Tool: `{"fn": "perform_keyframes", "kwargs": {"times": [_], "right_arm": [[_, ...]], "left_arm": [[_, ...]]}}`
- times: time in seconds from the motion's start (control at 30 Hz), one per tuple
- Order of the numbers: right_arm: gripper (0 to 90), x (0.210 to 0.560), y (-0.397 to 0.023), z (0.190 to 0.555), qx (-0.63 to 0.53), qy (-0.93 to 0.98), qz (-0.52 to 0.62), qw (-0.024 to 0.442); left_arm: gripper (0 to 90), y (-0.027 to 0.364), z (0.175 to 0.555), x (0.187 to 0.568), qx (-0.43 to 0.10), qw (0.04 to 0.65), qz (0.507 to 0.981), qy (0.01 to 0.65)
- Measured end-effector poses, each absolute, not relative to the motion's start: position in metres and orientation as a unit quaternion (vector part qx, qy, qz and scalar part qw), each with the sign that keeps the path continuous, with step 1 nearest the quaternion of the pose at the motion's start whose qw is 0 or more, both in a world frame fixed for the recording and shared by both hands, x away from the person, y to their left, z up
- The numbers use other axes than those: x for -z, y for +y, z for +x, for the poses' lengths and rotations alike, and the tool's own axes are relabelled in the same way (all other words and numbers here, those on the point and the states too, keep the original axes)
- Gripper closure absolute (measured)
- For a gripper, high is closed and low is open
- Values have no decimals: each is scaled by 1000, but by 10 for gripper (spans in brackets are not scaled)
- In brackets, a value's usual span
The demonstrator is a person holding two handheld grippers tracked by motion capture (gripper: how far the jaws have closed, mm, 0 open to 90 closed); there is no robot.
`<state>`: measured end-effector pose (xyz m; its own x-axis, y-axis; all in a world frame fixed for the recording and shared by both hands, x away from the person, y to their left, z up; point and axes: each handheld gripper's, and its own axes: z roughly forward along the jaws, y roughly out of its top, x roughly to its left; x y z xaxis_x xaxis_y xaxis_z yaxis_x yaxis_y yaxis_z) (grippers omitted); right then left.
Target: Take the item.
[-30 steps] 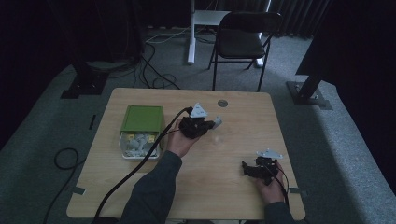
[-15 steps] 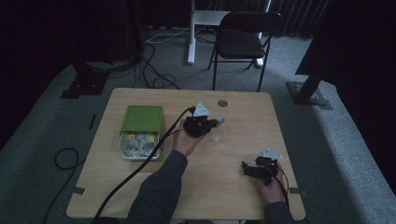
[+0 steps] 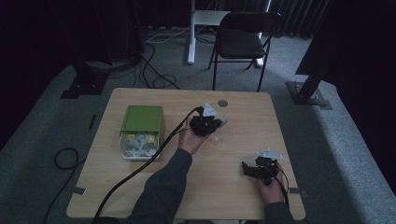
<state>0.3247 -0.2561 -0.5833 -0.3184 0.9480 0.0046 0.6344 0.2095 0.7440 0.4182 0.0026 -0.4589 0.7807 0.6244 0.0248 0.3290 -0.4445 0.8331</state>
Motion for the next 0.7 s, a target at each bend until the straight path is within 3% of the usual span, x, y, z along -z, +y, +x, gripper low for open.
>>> {"fn": "perform_keyframes", "kwargs": {"times": [0.07,0.17,0.7], "right_arm": [[115,583,-256,325,-332,741,534,236],[115,583,-256,325,-332,741,534,236],[115,583,-256,325,-332,741,533,237]], "left_arm": [[774,2,419,461,-167,441,833,292],[720,4,418,459,-164,445,831,290],[677,17,410,449,-170,444,833,284]]}}
